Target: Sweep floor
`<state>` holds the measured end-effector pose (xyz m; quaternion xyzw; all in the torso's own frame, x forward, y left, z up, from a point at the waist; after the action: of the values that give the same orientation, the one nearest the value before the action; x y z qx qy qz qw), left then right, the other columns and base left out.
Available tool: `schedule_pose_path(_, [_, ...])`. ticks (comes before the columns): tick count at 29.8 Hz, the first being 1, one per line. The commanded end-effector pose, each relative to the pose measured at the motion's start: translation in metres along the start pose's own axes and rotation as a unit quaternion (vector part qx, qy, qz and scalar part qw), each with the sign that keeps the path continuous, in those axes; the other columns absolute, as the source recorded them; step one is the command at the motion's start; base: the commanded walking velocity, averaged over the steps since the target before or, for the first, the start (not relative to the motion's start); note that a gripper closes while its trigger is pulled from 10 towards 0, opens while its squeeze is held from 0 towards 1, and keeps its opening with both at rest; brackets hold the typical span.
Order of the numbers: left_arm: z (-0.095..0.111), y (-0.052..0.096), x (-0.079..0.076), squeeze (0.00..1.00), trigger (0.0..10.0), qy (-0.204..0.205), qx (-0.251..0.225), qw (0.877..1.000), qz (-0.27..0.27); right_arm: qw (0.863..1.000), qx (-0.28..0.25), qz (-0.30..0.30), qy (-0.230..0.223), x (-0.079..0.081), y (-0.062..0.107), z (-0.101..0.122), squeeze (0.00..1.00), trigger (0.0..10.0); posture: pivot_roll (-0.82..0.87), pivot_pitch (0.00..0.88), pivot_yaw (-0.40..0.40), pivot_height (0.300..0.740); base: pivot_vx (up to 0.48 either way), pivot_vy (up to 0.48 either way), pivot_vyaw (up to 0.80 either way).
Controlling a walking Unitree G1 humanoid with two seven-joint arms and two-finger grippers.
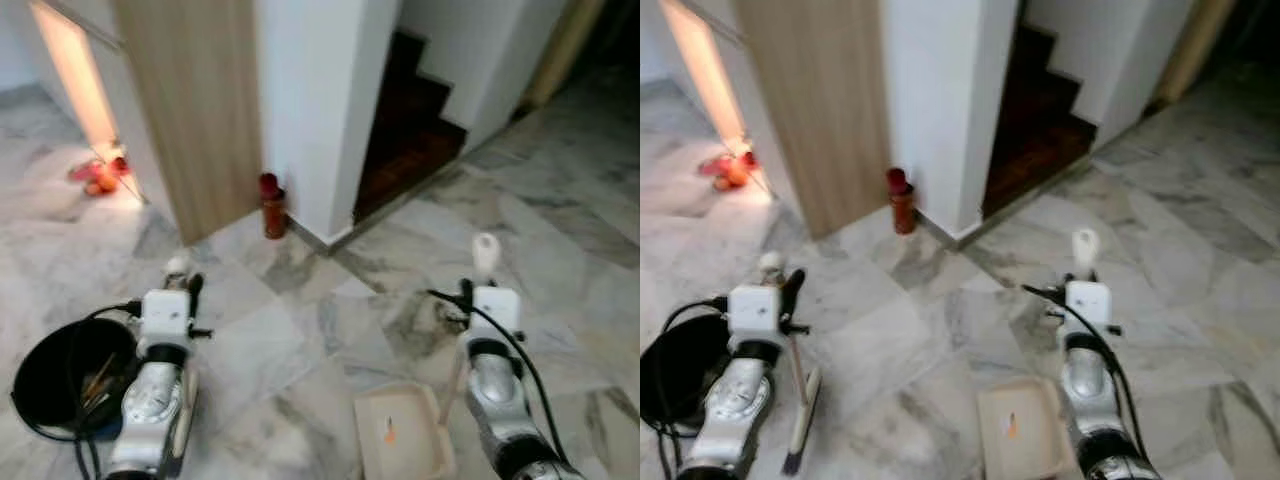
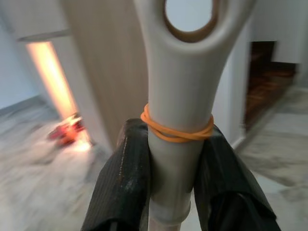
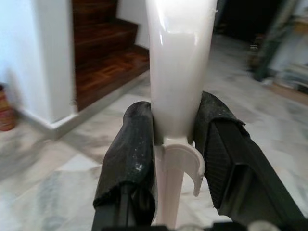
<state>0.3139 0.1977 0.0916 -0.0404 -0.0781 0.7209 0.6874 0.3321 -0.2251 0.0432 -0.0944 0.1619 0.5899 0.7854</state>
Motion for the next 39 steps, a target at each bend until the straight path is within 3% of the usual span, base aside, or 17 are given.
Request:
schedule_pose_path(1, [0.006, -0.002, -0.001, 0.0, 10.0, 0.001, -0.016, 1.0, -0.003, 1.0, -0.024, 0.0, -0.004, 0.001, -0.006, 0.014, 0.0, 10.0, 0.08, 0.0, -0.036, 0.74, 0.0, 0.0, -0.8])
schedule_pose_path(13, [0.006, -0.004, -0.001, 0.0, 10.0, -0.002, -0.016, 1.0, -0.008, 1.0, -0.024, 0.001, -0.005, 0.004, -0.006, 0.014, 0.0, 10.0, 0.07, 0.0, -0.03, 0.74, 0.0, -0.192, -0.8])
schedule_pose_path(32, [0.002, -0.006, 0.006, 0.0, 10.0, -0.001, -0.005, 1.0, -0.021, 1.0, -0.018, 0.007, -0.015, 0.015, -0.001, 0.012, 0.0, 10.0, 0.08, 0.0, -0.002, 0.74, 0.0, 0.0, -0.79])
schedule_pose_path(39, [0.0, -0.006, 0.004, 0.0, 10.0, 0.024, 0.001, 0.999, -0.025, 1.0, -0.013, 0.003, -0.024, 0.014, -0.001, 0.011, 0.0, 10.0, 0.08, 0.0, 0.001, 0.74, 0.0, 0.0, -0.79])
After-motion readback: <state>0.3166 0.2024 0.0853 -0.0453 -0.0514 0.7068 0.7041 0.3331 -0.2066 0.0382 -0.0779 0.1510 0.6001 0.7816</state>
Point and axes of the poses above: a point about 5 cm out from each wrist's last joint towards the gripper, its own y axis pointing back from the gripper into the wrist, its own z axis along the axis of the wrist's last joint, x = y × z, the point moved 3 cm from there along -y, pointing out of the wrist towards the gripper, and after that the axes turned 10 degrees about y, right-handed, at the moved point
